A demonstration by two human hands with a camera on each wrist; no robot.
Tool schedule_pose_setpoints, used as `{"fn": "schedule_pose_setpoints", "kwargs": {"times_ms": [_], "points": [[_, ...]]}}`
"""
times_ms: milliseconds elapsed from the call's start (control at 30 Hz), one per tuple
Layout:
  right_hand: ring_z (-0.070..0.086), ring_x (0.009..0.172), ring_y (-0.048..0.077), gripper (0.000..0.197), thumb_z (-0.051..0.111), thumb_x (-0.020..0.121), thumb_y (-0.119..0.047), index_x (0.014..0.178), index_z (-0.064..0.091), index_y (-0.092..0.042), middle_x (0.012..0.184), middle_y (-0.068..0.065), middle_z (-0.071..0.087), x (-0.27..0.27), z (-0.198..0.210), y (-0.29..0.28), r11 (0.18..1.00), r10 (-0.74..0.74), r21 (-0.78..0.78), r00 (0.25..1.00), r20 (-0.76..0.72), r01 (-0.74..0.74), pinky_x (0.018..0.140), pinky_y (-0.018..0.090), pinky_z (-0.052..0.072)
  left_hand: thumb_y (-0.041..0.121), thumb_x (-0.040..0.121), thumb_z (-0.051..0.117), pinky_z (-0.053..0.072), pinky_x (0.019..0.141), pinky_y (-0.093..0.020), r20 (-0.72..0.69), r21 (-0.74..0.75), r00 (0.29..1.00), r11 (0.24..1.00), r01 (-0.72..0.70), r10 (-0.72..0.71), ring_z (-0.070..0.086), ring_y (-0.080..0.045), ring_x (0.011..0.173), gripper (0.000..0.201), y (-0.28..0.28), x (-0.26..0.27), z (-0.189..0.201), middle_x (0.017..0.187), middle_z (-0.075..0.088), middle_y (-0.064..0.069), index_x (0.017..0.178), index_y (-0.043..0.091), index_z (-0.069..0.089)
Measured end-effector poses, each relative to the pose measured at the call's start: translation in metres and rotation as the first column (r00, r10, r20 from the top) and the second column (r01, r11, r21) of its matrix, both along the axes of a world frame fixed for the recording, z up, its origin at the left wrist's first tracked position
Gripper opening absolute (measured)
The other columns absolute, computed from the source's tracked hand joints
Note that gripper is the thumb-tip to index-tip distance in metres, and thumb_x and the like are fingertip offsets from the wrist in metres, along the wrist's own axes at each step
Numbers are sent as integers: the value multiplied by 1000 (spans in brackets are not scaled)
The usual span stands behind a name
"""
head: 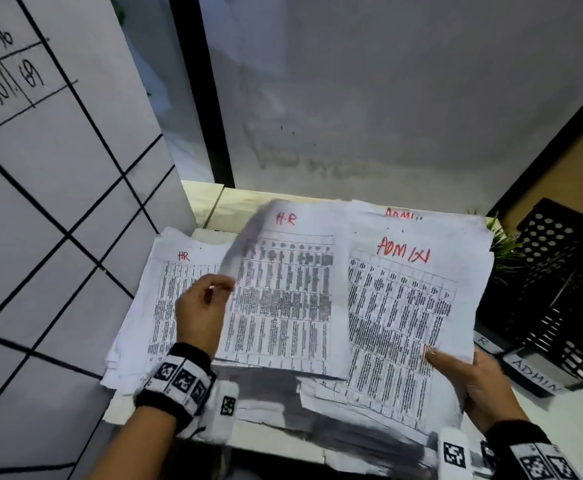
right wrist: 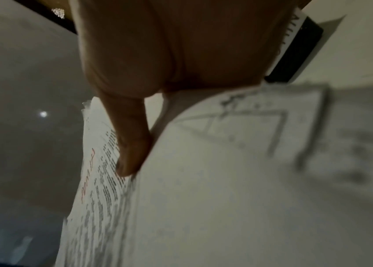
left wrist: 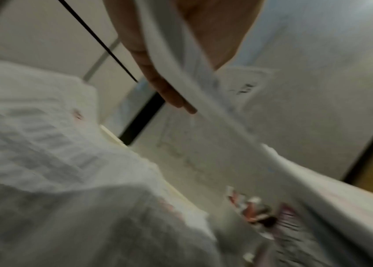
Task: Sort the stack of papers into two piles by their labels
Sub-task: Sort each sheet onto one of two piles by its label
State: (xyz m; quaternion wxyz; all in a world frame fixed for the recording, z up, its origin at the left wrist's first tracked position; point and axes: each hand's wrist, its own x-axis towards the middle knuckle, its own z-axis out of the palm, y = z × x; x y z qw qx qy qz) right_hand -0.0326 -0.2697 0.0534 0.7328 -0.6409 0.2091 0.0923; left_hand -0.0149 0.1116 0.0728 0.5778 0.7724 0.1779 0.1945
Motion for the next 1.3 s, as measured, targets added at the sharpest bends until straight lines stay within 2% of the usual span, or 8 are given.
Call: {"fn": "schedule_pose_setpoints", "kwargs": {"times_ms": [133, 267, 433, 567, 700, 933, 1100, 1300], "points": [[71, 64, 19, 35, 71, 69, -4, 103, 64, 0, 78, 8, 76, -3, 0, -12, 998, -50, 31, 999, 4, 50, 51, 27, 55, -1, 91, 54, 52, 81, -31, -154, 110, 976, 984, -140, 156, 66, -24, 84, 23, 81, 7, -25, 90, 71, -8, 84, 13, 71], [70, 61, 18, 36, 70, 65, -8, 100, 64, -3, 74, 5, 75, -6, 2, -9, 998, -50, 50, 999, 3, 50, 48, 28, 55, -7, 89, 40, 41, 49, -21, -331, 226, 920, 964, -137, 209, 53, -28, 51, 35, 135, 9, -45, 77, 66, -21, 92, 11, 69], [70, 63, 23, 52, 77, 55, -10, 103, 64, 3, 77, 12, 74, -3, -1, -3, 1000, -19, 11, 1000, -17, 20, 52, 32, 56, -21, 75, 49, 47, 81, -31, -427, 376, 893, 926, 34, 140, 62, -32, 91, 41, 153, 18, -55, 116, 64, -23, 106, -1, 67], [70, 69, 32, 58, 81, 50, -14, 104, 64, 0, 89, 22, 73, -3, -3, -1, 1000, 12, 7, 1000, -15, -12, 61, 41, 59, -15, 78, 56, 39, 105, -44, -309, 533, 931, 846, -1, 196, 41, -36, 130, 35, 113, 29, -49, 147, 38, -16, 102, 6, 70], [69, 73, 35, 35, 71, 74, 2, 107, 63, 0, 97, 27, 71, -2, -2, -1, 999, 37, 27, 999, -9, -37, 60, 40, 59, -3, 86, 57, 40, 101, -36, -121, 407, 991, 909, 95, -49, 49, -23, 122, 21, 25, 32, -26, 134, 50, -6, 97, 10, 69], [71, 78, 34, 57, 83, 55, -8, 108, 64, 1, 99, 23, 73, -2, -5, -1, 994, 96, 46, 995, 5, -96, 61, 37, 58, 12, 84, 70, 47, 68, -10, 7, 82, 965, 962, 259, -260, 61, 0, 83, 10, -102, 21, 7, 95, 63, 3, 85, 20, 64], [71, 76, 34, 62, 84, 49, -13, 105, 64, 3, 98, 25, 72, -3, -3, -1, 994, 99, 46, 995, 21, -100, 62, 38, 59, 21, 69, 83, 57, 77, -35, -227, -152, 951, 972, 177, -209, 60, -15, 79, 28, -120, 20, -5, 88, 63, 1, 85, 22, 60], [70, 65, 29, 58, 79, 53, -7, 106, 61, 10, 84, 21, 74, -2, -5, 3, 993, 107, 44, 994, 11, -108, 54, 33, 56, 12, 75, 78, 59, 73, -35, -141, -139, 983, 985, 100, -120, 63, -7, 67, 14, -119, 13, -8, 71, 67, 5, 76, 20, 68]]}}
